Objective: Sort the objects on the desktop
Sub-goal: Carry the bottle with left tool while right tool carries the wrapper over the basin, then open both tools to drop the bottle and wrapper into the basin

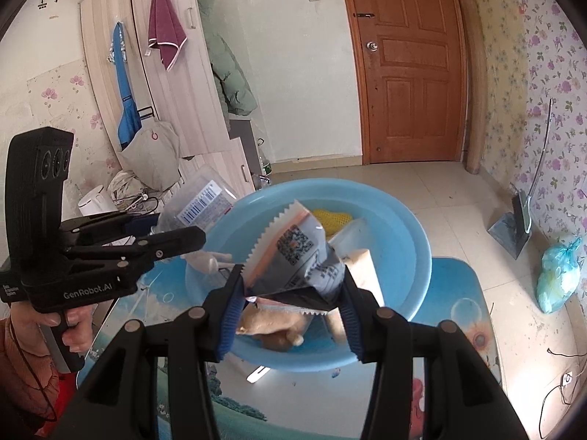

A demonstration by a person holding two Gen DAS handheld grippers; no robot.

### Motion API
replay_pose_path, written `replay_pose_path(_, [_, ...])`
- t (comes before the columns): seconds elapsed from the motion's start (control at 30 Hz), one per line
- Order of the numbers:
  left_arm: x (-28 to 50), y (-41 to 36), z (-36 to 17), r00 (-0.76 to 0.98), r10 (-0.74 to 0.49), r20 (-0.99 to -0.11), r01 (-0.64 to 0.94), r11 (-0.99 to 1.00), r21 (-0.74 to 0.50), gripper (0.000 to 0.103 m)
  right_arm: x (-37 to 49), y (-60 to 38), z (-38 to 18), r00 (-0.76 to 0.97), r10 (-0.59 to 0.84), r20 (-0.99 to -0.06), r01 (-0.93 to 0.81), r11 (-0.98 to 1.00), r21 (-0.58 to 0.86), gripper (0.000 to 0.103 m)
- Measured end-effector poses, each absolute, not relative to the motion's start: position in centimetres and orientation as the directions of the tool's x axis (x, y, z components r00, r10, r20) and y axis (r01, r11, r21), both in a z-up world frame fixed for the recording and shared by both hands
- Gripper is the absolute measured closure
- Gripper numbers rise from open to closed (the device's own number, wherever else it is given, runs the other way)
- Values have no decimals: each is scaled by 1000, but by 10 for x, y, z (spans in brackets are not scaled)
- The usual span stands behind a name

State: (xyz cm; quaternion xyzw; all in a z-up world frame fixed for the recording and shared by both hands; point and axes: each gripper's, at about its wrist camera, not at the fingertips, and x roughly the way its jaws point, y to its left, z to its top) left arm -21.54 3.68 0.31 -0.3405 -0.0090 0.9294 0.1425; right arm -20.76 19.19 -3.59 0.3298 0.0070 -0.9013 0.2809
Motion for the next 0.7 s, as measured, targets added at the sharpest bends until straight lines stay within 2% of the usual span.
replay_pose_path(0.17, [-234,40,-9,-721,259,-643,-257,-961,-98,63,-232,192,-42,-624,-505,-597,500,-845,192,56])
replay_pose_path(0.27, [-234,39,-11,-720,277,-636,-269,-957,-112,48,-244,190,-46,-627,-502,-596,493,-848,195,56])
replay_pose_path(0.43, [-221,38,-13,-724,275,-632,-280,-955,-95,43,-259,185,-48,-640,-476,-603,479,-861,172,56])
replay_pose_path(0.6, [-205,33,-14,-722,286,-630,-286,-952,-106,24,-268,174,-46,-629,-493,-601,489,-852,186,54])
replay_pose_path(0.7, [-196,32,-12,-727,265,-633,-286,-956,-71,15,-270,163,-49,-612,-491,-620,486,-852,195,52])
